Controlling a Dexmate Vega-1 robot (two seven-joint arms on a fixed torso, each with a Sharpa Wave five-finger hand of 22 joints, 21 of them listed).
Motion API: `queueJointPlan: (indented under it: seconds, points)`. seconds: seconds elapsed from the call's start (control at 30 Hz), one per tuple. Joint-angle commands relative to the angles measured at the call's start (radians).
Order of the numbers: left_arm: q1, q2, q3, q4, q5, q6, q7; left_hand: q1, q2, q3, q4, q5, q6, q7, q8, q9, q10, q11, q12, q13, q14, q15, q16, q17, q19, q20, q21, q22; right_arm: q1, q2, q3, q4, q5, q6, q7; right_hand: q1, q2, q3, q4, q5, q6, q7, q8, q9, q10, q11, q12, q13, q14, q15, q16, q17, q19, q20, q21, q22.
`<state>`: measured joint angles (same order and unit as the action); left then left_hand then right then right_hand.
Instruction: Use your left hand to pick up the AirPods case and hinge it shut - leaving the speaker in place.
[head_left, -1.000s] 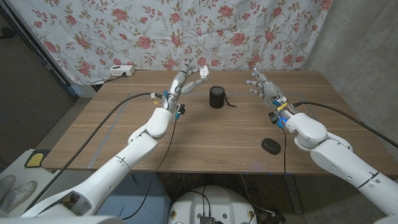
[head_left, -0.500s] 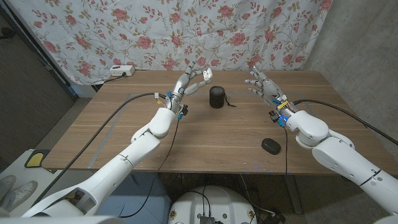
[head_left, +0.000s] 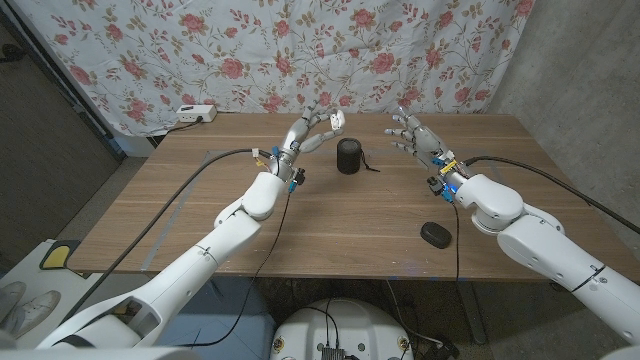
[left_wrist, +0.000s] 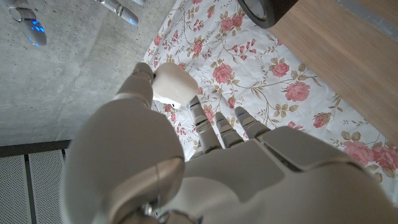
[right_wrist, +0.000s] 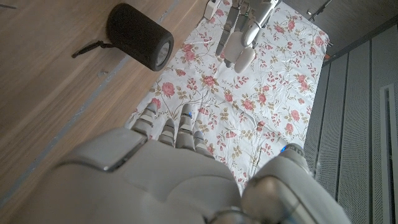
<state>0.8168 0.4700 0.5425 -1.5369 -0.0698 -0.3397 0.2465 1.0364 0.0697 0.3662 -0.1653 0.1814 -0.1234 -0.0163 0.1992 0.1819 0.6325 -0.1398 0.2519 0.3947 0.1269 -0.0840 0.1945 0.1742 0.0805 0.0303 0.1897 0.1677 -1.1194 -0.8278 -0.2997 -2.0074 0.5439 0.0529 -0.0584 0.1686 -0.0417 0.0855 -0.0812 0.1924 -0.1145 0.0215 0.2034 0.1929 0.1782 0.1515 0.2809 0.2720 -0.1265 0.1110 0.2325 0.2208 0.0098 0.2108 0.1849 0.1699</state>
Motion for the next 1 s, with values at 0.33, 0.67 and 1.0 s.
queueJointPlan:
  seconds: [0.33,0.67,1.0]
  points:
    - [-0.018,-0.023,0.022,0.044,-0.009,-0.020,-0.015,0.017,0.002,0.001,0.003,0.005,-0.010,0.001,-0.005,0.000,0.075,-0.070,0.003,0.020,0.006,-0.001,0.001,0.002,0.005,0.007,0.000,0.003,0.084,0.005,-0.066,0.028,0.000,-0.015,0.079,-0.008,0.002,-0.002,-0.001,0.009,-0.002,0.004,0.002,0.004,0.006,-0.003,0.004,0.005,-0.008,0.000,-0.002,0.002,-0.006,0.000,0.001,0.003]
    - [-0.025,-0.032,0.030,0.061,-0.017,-0.032,-0.028,0.020,0.002,-0.001,0.004,0.005,-0.007,0.001,-0.004,0.000,0.078,-0.070,0.001,0.022,0.011,-0.001,0.002,0.002,0.005,0.005,0.000,0.003,0.116,0.004,-0.088,0.035,-0.002,-0.022,0.110,-0.008,0.005,-0.002,-0.001,0.010,-0.001,0.005,0.002,0.004,0.006,-0.002,0.003,0.008,-0.015,-0.001,-0.005,0.001,-0.010,0.000,0.001,0.003]
    - [-0.034,-0.037,0.038,0.074,-0.016,-0.028,-0.034,0.022,0.002,-0.003,0.005,0.005,-0.006,0.002,-0.004,0.000,0.080,-0.070,-0.001,0.024,0.012,0.000,0.002,0.002,0.006,0.006,0.000,0.003,0.132,-0.001,-0.095,0.033,-0.010,-0.029,0.115,-0.008,0.007,-0.002,-0.001,0.012,-0.002,0.004,0.002,0.004,0.005,-0.002,0.002,0.009,-0.017,0.000,-0.006,0.000,-0.012,0.000,0.000,0.002]
